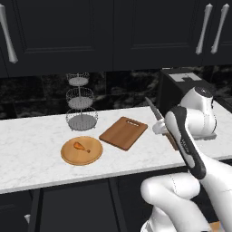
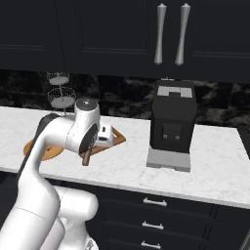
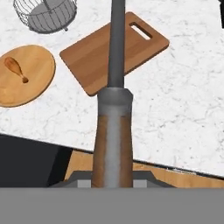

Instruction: Pick up the knife from the drawer and place it on the cutting board. Then place the meat from the plate to the cutting board.

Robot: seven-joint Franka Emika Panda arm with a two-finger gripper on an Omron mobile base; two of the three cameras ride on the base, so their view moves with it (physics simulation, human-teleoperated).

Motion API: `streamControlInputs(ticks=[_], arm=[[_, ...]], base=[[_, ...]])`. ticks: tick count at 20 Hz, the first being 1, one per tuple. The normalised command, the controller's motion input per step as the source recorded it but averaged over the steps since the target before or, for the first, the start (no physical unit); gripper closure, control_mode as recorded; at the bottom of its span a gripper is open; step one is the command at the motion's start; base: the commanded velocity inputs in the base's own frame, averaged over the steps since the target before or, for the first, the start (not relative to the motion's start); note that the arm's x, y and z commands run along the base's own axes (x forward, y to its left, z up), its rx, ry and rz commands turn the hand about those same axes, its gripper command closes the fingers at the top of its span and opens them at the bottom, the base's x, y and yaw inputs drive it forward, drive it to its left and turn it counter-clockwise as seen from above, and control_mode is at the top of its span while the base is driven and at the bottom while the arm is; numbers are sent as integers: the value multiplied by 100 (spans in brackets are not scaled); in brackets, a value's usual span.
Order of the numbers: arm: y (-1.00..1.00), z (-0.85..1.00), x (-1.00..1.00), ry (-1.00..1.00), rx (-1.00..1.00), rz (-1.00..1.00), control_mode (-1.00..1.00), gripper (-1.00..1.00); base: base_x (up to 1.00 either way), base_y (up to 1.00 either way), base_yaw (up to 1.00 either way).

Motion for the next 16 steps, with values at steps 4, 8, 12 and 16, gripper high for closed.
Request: streamControlInputs(ticks=[4,8,12,16], arm=[[0,-41,71,5,0,-4,-100,100],[1,-30,50,14,-1,-1,-100,100],[22,-18,68,5,0,-6,-100,100],[38,-14,58,0,0,-9,-100,100]], base=[[0,0,0],[0,0,0],[0,0,0],[0,0,0]])
